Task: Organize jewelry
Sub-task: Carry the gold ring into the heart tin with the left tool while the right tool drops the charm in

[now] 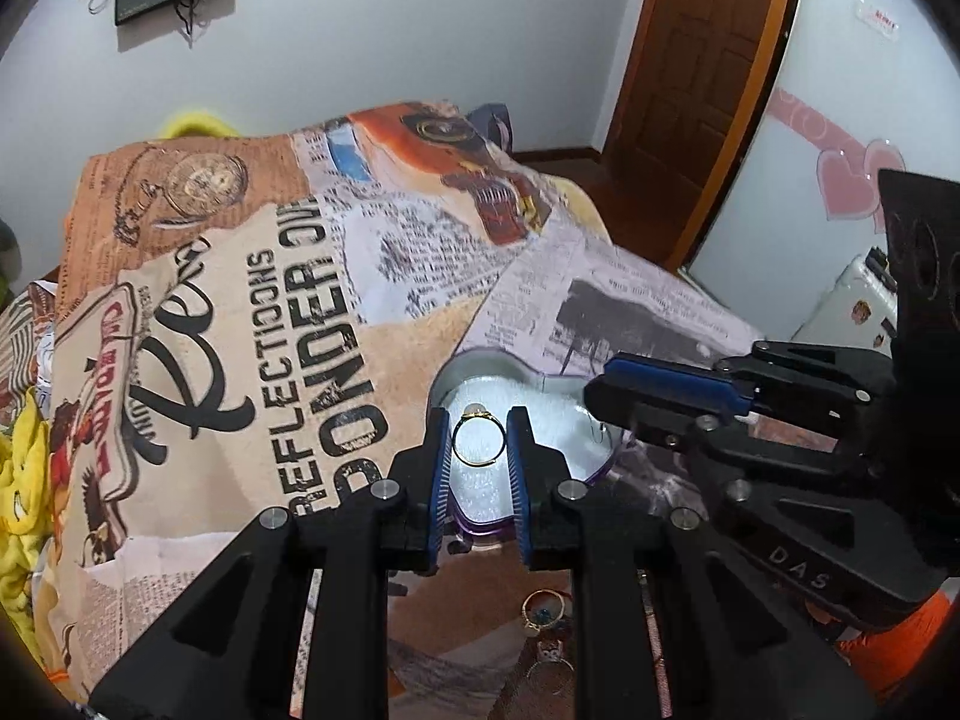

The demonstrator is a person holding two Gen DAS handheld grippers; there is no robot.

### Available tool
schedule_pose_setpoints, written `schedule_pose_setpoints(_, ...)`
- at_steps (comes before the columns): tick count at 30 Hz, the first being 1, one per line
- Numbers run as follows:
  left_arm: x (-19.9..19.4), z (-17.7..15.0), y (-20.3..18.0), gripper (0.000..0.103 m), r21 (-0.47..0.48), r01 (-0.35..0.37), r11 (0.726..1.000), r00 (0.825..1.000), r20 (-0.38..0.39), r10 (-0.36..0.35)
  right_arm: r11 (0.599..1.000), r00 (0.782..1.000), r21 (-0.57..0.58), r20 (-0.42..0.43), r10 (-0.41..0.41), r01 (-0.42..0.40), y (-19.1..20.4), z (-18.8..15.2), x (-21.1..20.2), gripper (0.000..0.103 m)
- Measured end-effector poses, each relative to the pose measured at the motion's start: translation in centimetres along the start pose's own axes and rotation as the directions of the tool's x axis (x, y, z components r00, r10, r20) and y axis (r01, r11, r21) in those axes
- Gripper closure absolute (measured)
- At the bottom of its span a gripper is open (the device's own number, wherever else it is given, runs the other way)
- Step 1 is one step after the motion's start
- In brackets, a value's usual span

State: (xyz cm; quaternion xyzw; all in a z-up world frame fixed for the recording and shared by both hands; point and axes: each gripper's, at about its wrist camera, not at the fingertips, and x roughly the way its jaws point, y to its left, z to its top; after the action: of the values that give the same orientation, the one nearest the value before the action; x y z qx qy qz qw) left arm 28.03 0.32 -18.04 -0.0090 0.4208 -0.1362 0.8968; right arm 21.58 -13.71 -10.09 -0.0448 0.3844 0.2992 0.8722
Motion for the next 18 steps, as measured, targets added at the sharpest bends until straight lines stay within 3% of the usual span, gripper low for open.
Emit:
schedule_pose_setpoints(10, 2.0, -0.6, 0.4, 0.086, -0.009, 0.028, 1.000, 0.998, -0.059, -0.029, 1.000, 0.996, 0.027, -0.093, 0.014, -0.011, -0.8, -1.1, 2.5, 0.094)
schedule_pose_setpoints(18, 1.9, -0.5, 0.4, 0.086, -0.005, 0.031, 0.999, 0.998, -0.058, -0.032, 0.999, 0.992, 0.032, -0.124, 0.028, -0.024, -0.7, -1.2, 2.8, 0.093)
